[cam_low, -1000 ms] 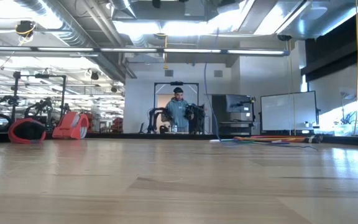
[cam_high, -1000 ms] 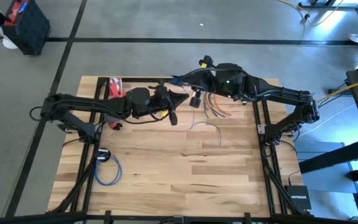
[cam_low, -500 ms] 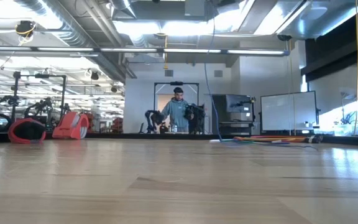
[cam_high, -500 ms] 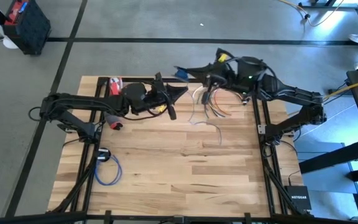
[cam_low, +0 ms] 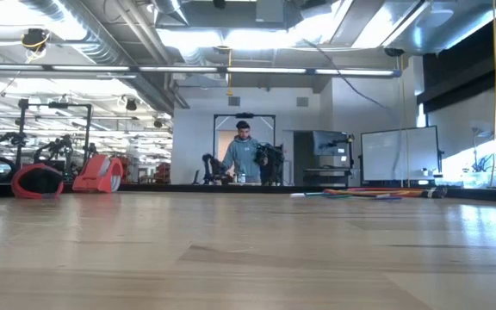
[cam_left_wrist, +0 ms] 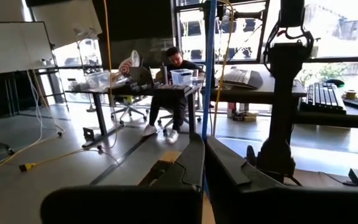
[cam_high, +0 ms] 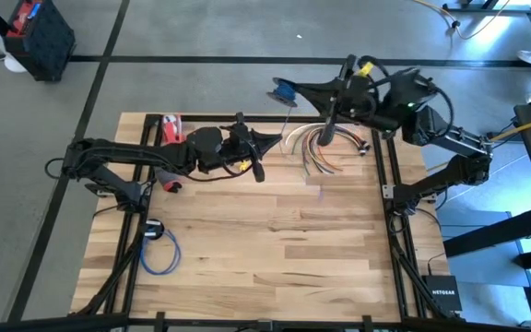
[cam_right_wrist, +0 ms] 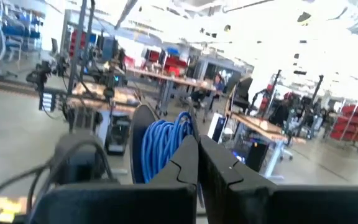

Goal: Coil cords
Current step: Coil the blue cable wire on the black spool

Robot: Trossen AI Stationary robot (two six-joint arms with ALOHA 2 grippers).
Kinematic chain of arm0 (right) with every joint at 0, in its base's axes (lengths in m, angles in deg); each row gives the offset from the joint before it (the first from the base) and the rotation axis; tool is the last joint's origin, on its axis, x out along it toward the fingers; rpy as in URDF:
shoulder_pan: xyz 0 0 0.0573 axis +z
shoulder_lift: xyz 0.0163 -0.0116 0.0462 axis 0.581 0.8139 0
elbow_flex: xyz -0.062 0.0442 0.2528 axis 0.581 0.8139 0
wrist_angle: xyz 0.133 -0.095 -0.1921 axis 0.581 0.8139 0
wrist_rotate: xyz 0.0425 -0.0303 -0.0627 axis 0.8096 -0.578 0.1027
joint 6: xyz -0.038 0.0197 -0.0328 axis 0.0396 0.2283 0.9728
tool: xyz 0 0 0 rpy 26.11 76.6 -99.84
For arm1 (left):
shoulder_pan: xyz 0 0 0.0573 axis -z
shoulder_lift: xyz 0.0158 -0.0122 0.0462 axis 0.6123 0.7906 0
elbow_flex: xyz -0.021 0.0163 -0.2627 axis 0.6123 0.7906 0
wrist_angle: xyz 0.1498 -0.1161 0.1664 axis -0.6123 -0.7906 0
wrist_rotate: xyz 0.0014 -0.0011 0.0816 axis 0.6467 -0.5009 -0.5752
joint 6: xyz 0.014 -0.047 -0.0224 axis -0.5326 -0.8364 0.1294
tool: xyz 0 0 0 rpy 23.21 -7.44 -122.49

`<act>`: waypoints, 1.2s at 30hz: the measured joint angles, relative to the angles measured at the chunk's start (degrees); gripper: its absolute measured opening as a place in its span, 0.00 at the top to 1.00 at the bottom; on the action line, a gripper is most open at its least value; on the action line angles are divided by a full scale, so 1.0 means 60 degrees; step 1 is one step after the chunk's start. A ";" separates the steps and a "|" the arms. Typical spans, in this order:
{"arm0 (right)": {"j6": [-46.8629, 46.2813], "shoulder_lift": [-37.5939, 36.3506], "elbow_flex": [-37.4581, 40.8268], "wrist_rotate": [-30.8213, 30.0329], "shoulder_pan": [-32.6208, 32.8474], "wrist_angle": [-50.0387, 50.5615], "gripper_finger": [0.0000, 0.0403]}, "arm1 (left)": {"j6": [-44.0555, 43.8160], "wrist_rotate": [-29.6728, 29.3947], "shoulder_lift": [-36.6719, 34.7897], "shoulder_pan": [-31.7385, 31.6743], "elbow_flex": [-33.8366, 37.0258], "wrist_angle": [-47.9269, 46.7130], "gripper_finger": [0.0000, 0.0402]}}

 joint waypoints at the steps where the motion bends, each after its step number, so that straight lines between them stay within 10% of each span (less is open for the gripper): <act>1: 0.0098 -0.0004 -0.0070 -0.0014 0.0076 -0.0006 0.99 | 0.0000 0.0000 0.0000 0.0003 0.0000 -0.0016 1.00; 14: 0.0943 -0.0068 -0.0330 -0.0495 0.0372 0.2903 0.99 | 0.0781 -0.1984 -0.1046 -0.0081 0.0069 -0.1712 1.00; 24: 0.1913 0.0394 -0.0307 -0.1292 0.0368 0.5388 0.99 | 0.0072 -0.1977 -0.2460 -0.0278 0.0058 -0.2755 1.00; 36: 0.2449 0.1806 0.0180 -0.3673 0.0182 0.4524 0.99 | -0.0853 -0.1351 -0.2565 -0.0245 0.0040 -0.2707 1.00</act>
